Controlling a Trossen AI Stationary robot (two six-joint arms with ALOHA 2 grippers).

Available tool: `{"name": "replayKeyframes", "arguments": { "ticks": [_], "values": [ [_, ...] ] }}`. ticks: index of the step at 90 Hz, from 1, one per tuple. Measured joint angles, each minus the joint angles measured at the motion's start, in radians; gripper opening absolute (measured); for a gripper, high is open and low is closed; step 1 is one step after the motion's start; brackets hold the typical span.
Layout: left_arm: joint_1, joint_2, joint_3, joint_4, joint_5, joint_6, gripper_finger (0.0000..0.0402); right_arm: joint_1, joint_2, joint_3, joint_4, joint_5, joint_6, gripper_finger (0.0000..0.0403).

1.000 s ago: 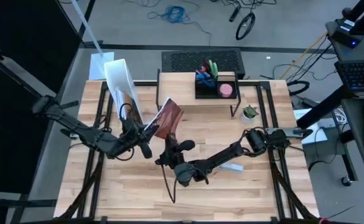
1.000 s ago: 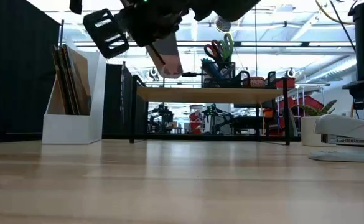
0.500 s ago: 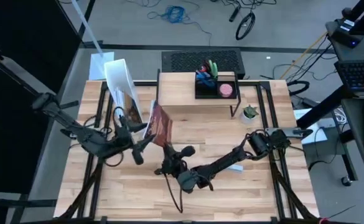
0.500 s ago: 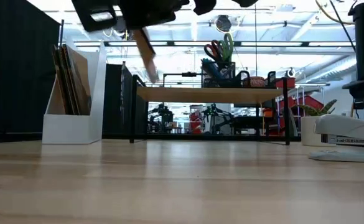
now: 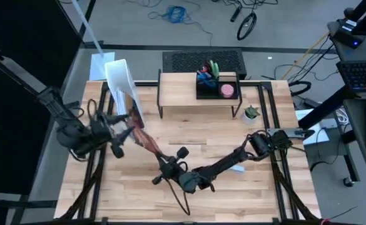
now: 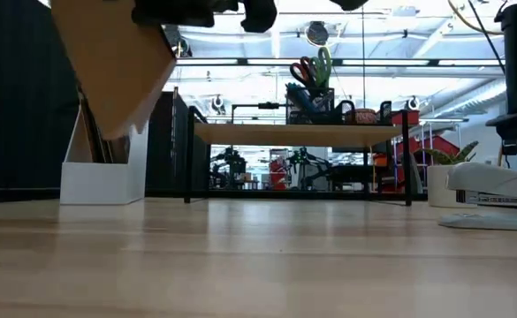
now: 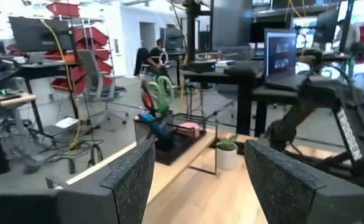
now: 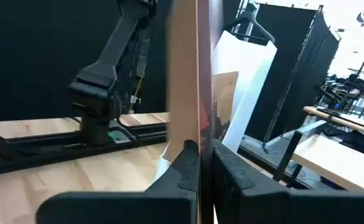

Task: Stock shelves
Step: Put the purple brown book into the white book organizer

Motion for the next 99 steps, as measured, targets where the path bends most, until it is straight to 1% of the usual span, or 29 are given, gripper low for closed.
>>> {"name": "replayKeyframes", "arguments": {
  "ticks": [11,16,25,35,39,44,57,64,76,84,94,99],
  "values": [
    [-0.030,-0.049,0.000,-0.008,0.000,0.000,0.0233,-0.006,0.000,0.000,0.003,0.005,0.000,0.0000],
    [-0.047,-0.065,0.000,-0.008,0.001,0.000,0.0233,-0.011,0.000,0.000,0.030,0.014,-0.019,0.0000],
    [-0.075,-0.082,0.000,-0.010,0.001,0.000,0.0233,-0.020,0.001,0.000,0.152,0.032,-0.107,0.0000],
    [-0.095,-0.094,0.000,-0.011,-0.011,0.009,0.0233,-0.044,0.001,0.000,0.310,0.033,-0.247,0.0000],
    [-0.099,-0.095,0.000,-0.011,-0.017,0.020,0.0233,-0.058,0.001,0.000,0.366,0.016,-0.288,0.0000],
    [-0.102,-0.095,0.000,-0.011,-0.025,0.021,0.0233,-0.078,0.001,0.000,0.402,-0.038,-0.297,0.0000],
    [-0.102,-0.095,0.000,-0.011,-0.026,0.021,0.0233,-0.140,0.001,0.000,0.362,-0.155,-0.160,0.0000],
    [-0.102,-0.095,0.000,-0.011,-0.026,0.021,0.0233,-0.170,0.001,0.000,0.344,-0.202,-0.117,0.0000],
    [-0.102,-0.095,0.000,-0.011,-0.026,0.021,0.0233,-0.209,0.002,0.043,0.293,-0.250,-0.111,0.0000],
    [-0.102,-0.095,0.000,-0.011,-0.026,0.021,0.0233,-0.232,0.012,0.088,0.260,-0.259,-0.127,0.0000],
    [-0.102,-0.095,0.000,-0.011,-0.026,0.026,0.0233,-0.257,0.070,0.173,0.251,-0.308,-0.140,0.0000],
    [-0.102,-0.095,0.000,-0.011,-0.026,0.029,0.0233,-0.265,0.112,0.234,0.235,-0.296,-0.164,0.0000]
  ]
}}
